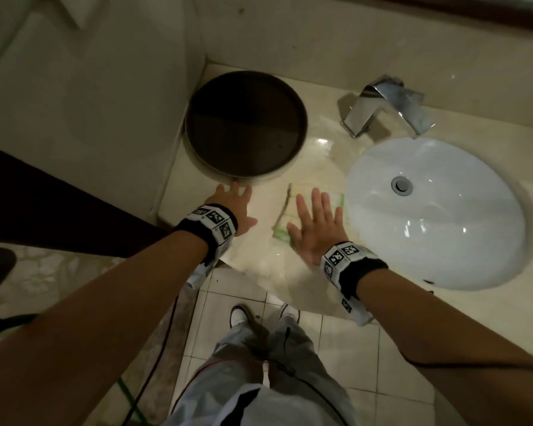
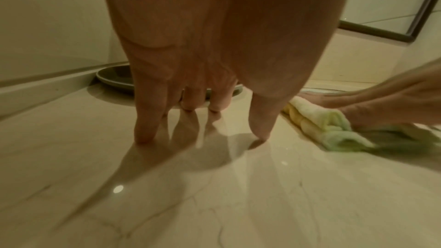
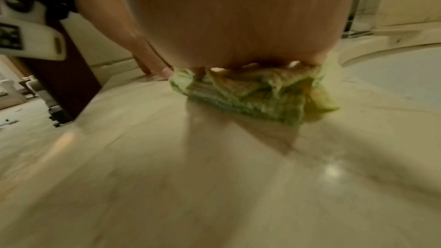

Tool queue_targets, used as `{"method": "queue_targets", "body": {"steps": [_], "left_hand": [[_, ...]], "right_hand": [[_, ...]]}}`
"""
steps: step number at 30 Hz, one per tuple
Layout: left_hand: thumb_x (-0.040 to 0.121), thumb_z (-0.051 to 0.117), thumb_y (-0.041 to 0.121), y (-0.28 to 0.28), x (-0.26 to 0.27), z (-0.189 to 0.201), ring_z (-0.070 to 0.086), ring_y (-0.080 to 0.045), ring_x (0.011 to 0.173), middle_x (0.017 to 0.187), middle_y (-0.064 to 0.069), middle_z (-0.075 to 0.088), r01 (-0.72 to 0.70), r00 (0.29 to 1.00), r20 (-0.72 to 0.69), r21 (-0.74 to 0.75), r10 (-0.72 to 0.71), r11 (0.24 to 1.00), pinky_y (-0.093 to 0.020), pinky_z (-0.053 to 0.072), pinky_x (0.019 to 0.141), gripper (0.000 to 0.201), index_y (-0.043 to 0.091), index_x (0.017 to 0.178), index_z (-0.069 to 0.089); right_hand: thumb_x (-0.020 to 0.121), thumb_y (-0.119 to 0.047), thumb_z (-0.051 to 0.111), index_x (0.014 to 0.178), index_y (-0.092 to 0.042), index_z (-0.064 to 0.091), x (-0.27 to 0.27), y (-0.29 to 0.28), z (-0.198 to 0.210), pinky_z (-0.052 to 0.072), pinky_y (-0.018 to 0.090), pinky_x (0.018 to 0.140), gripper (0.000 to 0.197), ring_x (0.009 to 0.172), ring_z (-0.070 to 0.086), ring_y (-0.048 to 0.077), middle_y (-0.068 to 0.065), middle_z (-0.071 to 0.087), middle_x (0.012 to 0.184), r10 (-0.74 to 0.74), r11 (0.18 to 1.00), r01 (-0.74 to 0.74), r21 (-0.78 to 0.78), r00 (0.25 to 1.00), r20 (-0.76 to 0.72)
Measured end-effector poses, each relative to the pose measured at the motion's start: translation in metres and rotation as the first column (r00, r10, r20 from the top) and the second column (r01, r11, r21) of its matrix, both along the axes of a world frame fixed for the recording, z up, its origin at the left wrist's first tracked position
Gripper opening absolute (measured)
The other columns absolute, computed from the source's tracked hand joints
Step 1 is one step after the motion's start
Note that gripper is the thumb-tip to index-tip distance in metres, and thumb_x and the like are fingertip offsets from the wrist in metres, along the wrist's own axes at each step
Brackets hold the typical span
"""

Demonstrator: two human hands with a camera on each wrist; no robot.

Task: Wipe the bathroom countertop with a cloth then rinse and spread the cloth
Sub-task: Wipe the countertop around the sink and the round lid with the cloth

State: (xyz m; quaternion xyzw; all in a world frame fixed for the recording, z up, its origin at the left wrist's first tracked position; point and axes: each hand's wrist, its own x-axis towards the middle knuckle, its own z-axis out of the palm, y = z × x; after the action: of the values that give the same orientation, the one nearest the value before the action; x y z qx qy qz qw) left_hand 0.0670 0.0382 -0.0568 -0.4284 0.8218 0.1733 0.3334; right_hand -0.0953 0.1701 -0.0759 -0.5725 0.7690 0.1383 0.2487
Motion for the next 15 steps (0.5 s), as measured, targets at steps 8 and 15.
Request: {"method": "queue_targets", "body": {"steps": [8, 15], "left_hand": [[0.096, 0.032, 0.057, -0.003, -0.001, -0.003, 0.005, -0.038, 0.146, 0.161, -0.008, -0.011, 0.001, 1.0, 0.013, -0.001, -0.001, 1.0, -0.05, 0.021, 0.116, 0.074, 0.025, 0.153, -0.004], [0.094, 0.037, 0.057, -0.002, 0.0, -0.002, 0.008, -0.04, 0.145, 0.16, -0.009, -0.013, 0.026, 1.0, 0.01, -0.025, -0.026, 0.999, -0.05, 0.024, 0.115, 0.079, 0.023, 0.153, -0.003]], "right_hand": [[0.098, -0.053, 0.01, 0.153, -0.025, -0.012, -0.032, -0.041, -0.003, 0.0, 0.052, 0.119, 0.066, 0.148, -0.014, 0.028, 0.009, -0.018, 0.161, -0.086, 0.993, 0.082, -0.089, 0.995, -0.04], [0.099, -0.046, 0.011, 0.154, -0.018, -0.007, 0.017, -0.016, -0.012, -0.003, 0.053, 0.119, 0.065, 0.148, -0.014, 0.029, 0.011, -0.016, 0.161, -0.217, 0.955, 0.205, -0.213, 0.976, -0.035]]}}
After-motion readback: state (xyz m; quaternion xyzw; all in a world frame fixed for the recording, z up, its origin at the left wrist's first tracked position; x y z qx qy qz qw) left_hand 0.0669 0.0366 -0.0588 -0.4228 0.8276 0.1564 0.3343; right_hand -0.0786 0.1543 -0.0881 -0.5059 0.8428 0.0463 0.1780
